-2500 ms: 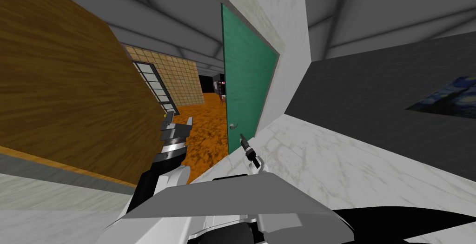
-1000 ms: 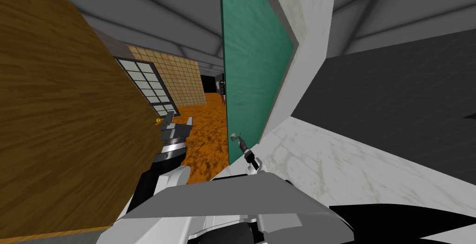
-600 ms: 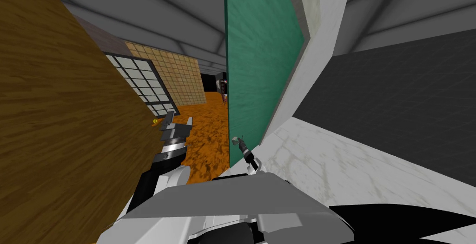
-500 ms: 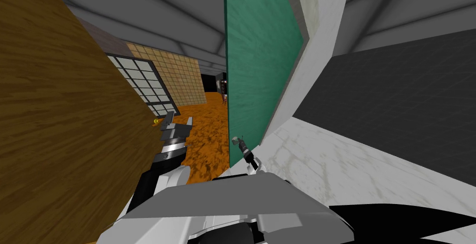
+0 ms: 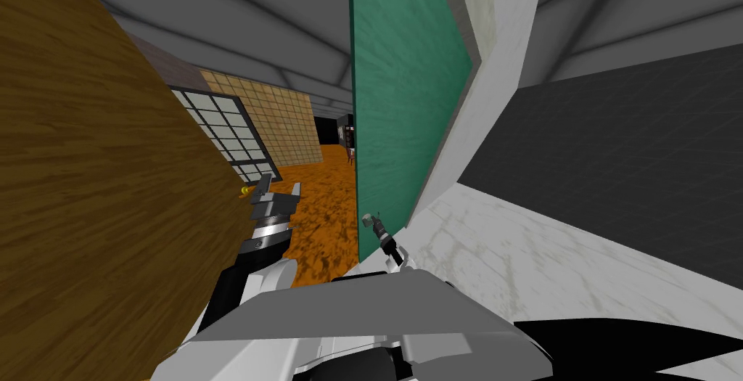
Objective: Push the door open
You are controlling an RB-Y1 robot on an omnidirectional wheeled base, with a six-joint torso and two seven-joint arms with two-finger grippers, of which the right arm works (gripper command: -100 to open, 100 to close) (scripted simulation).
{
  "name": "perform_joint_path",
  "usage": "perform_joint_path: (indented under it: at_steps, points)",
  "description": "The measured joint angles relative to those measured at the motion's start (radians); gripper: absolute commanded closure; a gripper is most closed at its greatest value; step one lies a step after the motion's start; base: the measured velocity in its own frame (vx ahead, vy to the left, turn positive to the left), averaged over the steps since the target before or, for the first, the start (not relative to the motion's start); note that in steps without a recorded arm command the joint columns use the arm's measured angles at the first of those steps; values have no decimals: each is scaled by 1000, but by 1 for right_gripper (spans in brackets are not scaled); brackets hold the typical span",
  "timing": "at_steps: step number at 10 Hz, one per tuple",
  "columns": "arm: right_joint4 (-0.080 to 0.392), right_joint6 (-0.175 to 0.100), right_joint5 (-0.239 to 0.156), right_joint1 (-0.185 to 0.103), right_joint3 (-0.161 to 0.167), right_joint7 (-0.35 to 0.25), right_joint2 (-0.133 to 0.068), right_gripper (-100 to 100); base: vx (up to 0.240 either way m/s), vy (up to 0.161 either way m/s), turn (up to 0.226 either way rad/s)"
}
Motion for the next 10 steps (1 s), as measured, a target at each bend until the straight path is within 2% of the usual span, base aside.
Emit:
perform_joint_path:
  at_steps: [1,2,4,5,6,7,8,9,10]
  points:
    - [-5,9,-2,8,-1,-1,-5,100,139,89,-26]
    - [-45,28,0,33,4,-8,-10,100,85,67,-12]
    - [-12,8,-9,9,-8,5,-7,100,69,49,-5]
    - [-23,13,-12,17,-11,6,-10,100,147,102,-50]
    - [-11,15,-19,12,-19,13,-11,100,161,117,-68]
    - [11,6,-29,3,-31,24,-14,100,145,104,-39]
    - [-38,27,-28,30,-30,21,-16,100,89,63,1]
    - [-18,22,-34,14,-38,26,-17,100,134,120,-46]
    - [21,6,-48,-9,-55,36,-24,100,148,155,-59]
